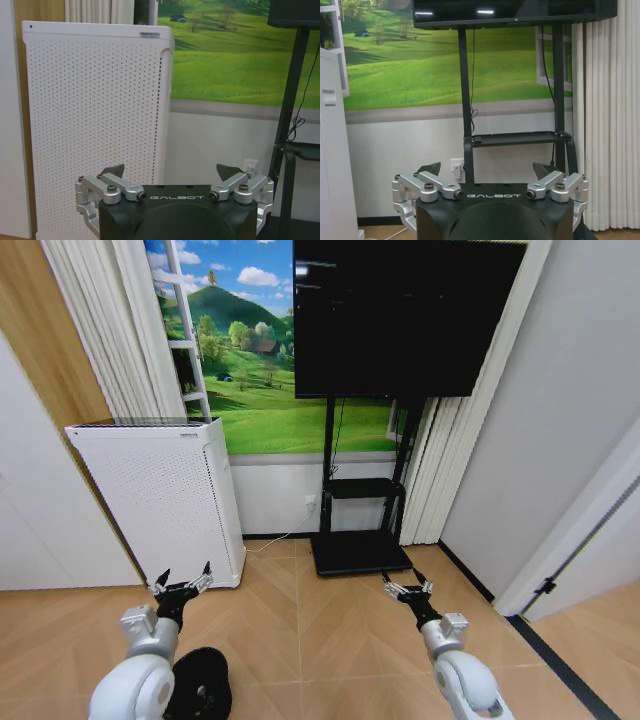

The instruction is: Pick up the trash bin and place the garbage on the floor into it.

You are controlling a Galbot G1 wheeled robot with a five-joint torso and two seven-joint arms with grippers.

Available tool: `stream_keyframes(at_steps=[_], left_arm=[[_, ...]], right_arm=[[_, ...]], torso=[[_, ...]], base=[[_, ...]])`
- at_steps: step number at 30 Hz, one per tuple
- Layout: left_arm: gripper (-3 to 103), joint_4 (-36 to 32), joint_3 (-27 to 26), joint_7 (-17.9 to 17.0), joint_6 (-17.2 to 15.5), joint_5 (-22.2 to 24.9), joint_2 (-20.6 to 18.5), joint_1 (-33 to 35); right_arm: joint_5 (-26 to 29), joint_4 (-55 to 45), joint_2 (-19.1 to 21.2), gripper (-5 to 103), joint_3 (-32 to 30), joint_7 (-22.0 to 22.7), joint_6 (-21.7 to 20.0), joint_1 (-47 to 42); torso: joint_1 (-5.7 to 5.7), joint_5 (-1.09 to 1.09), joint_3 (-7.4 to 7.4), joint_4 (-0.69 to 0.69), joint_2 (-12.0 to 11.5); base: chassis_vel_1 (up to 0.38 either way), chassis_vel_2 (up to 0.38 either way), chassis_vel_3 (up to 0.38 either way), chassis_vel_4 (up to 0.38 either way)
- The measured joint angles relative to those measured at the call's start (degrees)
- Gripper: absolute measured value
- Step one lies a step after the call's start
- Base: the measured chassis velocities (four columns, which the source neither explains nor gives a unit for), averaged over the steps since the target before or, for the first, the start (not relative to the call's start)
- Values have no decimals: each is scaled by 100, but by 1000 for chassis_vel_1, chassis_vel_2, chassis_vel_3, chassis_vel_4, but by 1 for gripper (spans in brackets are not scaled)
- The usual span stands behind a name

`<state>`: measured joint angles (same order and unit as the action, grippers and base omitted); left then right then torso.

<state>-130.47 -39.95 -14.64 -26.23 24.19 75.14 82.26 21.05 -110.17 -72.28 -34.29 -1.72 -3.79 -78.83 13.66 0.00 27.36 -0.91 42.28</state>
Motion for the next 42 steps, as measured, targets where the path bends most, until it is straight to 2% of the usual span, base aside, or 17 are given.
stream_keyframes(at_steps=[20,26,42], left_arm=[[100,100,-8,81,99,7,-45,-62],[100,178,-13,101,285,-112,-63,-87],[100,253,-29,143,312,-146,-107,-152]], right_arm=[[-40,16,-18,100,82,11,-35,74],[-91,31,-48,100,136,28,-47,118],[-227,14,-111,100,152,80,-63,78]], torso=[[-1,0,-2,0,-4],[-2,0,-3,1,-5],[-1,0,-3,0,-7]], base=[[0,0,0,0],[0,0,0,0],[0,0,0,0]])
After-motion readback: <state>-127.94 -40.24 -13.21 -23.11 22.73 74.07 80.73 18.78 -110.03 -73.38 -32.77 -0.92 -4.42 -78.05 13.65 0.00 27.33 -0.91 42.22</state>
